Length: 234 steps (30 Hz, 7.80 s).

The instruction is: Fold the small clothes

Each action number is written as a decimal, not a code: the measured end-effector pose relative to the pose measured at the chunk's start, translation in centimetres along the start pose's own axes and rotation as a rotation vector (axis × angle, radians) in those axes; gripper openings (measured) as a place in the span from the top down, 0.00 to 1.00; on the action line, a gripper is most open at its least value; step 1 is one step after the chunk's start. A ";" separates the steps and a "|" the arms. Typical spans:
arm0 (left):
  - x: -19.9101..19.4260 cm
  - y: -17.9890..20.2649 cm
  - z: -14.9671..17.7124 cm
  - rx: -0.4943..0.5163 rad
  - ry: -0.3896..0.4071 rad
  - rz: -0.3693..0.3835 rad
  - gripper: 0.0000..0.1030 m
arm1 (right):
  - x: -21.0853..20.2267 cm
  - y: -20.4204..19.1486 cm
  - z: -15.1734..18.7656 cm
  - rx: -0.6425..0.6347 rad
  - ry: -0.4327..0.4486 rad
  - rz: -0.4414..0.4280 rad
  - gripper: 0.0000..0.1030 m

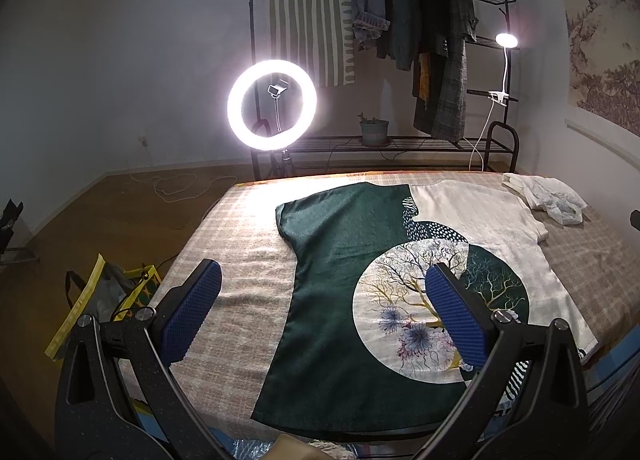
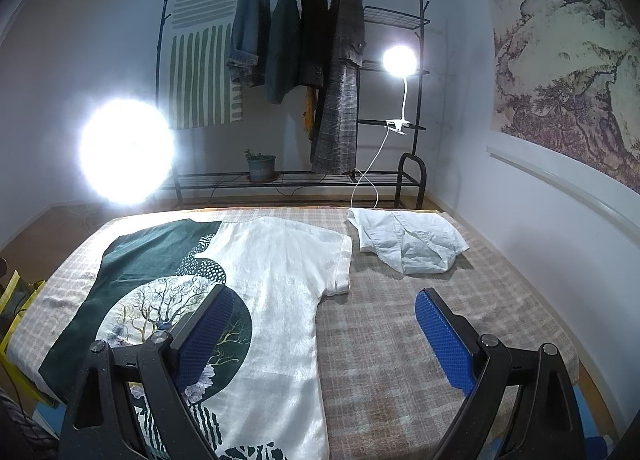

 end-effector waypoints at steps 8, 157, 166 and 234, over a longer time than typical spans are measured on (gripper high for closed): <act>-0.1 0.1 0.1 -0.001 0.002 -0.002 0.00 | 0.0 -0.1 0.1 -0.001 0.000 0.000 0.09; 7.9 3.8 8.9 -0.166 -0.409 0.394 1.00 | 37.0 -29.5 -11.9 -0.109 -0.537 -0.529 0.98; 9.6 11.0 8.8 -0.072 -0.492 0.499 1.00 | 40.6 -23.7 -11.6 -0.071 -0.550 -0.460 0.93; 5.1 15.1 10.9 0.163 -0.321 0.465 0.64 | 13.5 7.1 -4.0 0.070 -0.325 -0.503 0.48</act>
Point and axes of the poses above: each gripper's, at about its wrist camera, not at the fingertips, and x roughly the way its jaws point, y to its right, z to its underside, the point moved 1 cm from there along x, roughly the way its jaws point, and after that the axes turned 7 degrees about -y, right-handed, at the moved point
